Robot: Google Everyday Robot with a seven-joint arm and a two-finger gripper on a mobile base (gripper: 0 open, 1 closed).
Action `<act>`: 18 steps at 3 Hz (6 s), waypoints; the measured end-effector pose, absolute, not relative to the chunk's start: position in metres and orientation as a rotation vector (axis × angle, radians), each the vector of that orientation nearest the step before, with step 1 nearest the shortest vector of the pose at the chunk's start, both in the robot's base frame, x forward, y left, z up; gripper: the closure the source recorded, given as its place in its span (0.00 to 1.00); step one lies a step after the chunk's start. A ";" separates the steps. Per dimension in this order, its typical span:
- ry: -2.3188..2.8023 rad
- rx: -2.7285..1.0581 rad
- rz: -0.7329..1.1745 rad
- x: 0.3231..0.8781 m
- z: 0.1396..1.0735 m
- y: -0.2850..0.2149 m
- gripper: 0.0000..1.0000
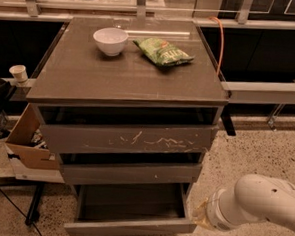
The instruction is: Close bottom drawer
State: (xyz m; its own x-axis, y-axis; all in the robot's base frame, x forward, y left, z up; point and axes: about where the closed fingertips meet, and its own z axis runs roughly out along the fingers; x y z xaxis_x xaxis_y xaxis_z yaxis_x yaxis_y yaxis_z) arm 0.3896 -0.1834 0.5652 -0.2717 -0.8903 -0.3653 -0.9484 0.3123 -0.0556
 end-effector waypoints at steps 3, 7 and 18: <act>2.220 -1.605 0.370 0.411 0.360 -0.144 1.00; 2.229 -1.667 0.465 0.384 0.270 -0.123 1.00; 1.750 -1.683 0.287 0.445 0.147 -0.102 1.00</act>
Offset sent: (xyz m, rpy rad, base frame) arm 0.0201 0.0522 -0.2182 0.1239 -0.0285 0.0171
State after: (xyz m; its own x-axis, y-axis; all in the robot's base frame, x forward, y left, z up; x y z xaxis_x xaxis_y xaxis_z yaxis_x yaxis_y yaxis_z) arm 0.4445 -0.1020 0.1474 0.0701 -0.7954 -0.6019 -0.9461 0.1383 -0.2930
